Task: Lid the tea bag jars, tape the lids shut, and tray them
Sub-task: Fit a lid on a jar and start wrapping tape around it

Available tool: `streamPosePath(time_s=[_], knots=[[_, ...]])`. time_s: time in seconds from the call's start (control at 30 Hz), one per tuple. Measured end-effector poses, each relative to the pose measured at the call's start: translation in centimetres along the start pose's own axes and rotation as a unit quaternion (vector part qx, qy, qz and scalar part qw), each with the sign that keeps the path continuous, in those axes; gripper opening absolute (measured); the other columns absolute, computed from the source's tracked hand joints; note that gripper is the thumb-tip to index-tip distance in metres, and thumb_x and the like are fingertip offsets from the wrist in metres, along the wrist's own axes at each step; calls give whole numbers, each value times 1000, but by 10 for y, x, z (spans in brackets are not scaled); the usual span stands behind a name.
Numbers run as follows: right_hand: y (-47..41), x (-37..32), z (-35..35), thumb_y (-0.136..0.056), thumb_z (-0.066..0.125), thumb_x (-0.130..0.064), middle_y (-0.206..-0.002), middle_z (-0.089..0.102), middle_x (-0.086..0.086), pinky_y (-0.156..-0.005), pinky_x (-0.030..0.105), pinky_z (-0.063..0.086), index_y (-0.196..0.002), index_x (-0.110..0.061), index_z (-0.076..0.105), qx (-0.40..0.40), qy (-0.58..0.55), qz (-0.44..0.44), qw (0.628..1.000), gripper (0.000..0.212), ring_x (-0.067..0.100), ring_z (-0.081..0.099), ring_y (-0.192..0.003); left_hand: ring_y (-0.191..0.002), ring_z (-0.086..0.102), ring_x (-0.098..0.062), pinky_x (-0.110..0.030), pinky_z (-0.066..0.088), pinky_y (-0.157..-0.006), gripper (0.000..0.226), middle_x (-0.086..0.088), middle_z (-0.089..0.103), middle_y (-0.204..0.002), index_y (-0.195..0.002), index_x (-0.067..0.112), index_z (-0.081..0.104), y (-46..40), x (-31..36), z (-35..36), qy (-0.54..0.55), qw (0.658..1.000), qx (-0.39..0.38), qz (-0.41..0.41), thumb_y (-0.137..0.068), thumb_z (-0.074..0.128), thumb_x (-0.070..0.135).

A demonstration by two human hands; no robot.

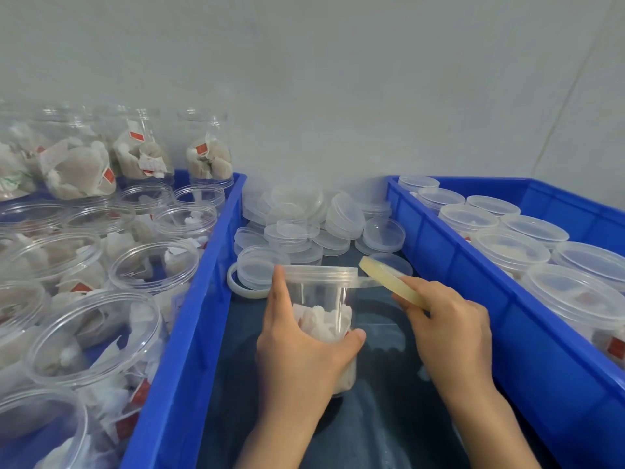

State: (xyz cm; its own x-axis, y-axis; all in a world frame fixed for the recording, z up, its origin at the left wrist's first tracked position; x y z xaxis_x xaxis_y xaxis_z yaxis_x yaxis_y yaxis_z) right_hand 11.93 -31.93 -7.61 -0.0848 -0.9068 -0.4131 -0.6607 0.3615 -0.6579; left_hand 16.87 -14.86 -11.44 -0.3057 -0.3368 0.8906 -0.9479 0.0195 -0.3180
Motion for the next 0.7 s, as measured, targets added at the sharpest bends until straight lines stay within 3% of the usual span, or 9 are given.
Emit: streamPosePath(time_s=[0.13,0.23,0.33,0.4,0.43,0.53,0.63,0.7], knots=[[4,3,-6,-77,73,-4,-73,66,-1,-70,37,37,-103,-17,72,79,61,-9,995,29,23,59,-65,-124,47,-24,-37,47,-86,117,0,33,-150,-149,27,17,-1,11,-15,-186,977,86,60,-55,86,39],[8,-6,-9,-78,66,-9,-71,66,2,-70,40,38,-100,-14,72,143,92,-46,984,24,23,60,-63,-120,51,-34,-47,50,-83,116,-9,38,-147,-146,18,25,-5,11,-27,-203,969,131,60,-51,89,32],[6,-5,-5,-77,72,-5,-72,66,1,-71,40,37,-102,-14,72,107,78,-37,991,27,24,60,-64,-121,49,-20,-28,44,-85,120,2,32,-151,-149,30,17,-6,8,-26,-143,984,103,40,-52,87,39],[5,0,-1,-77,73,-4,-73,66,1,-70,39,35,-104,-16,71,63,60,-7,996,30,21,56,-63,-105,42,3,-3,29,-74,122,17,36,-143,-143,48,9,-5,7,-17,-49,997,47,43,-48,86,42],[4,2,0,-79,71,-5,-74,66,1,-70,38,34,-105,-18,71,45,51,7,998,29,19,53,-63,-98,37,11,3,28,-73,120,26,37,-133,-135,59,7,-5,6,-11,-1,999,12,40,-46,86,43],[1,8,4,-86,65,-12,-76,64,-5,-73,34,29,-108,-24,70,-1,45,41,998,26,16,49,-67,-106,45,15,-1,33,-83,116,35,48,-119,-124,68,15,-2,6,1,121,990,-74,3,-41,90,36],[-1,10,12,-92,54,-20,-79,61,-9,-75,31,26,-110,-35,65,-58,49,66,995,26,14,51,-75,-96,50,24,2,37,-75,111,45,56,-98,-129,56,24,2,10,4,182,975,-123,18,-40,85,26],[-3,10,15,-91,53,-16,-77,60,-7,-77,34,32,-104,-36,65,-81,44,69,993,27,15,52,-76,-92,54,22,1,39,-73,104,44,58,-97,-130,48,35,6,20,6,209,960,-184,43,-44,84,16]])
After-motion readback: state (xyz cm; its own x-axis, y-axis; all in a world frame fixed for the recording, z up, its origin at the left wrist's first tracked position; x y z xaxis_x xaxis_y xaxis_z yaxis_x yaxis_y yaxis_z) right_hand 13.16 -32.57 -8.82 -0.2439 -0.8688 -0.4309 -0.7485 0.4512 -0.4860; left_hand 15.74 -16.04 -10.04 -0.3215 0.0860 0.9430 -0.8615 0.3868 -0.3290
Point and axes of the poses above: each hand's wrist, its own y-axis away from the middle knuckle, its own z-axis out of the palm, x = y × z, the point moved 5 cm from there along -y, towards the middle knuckle
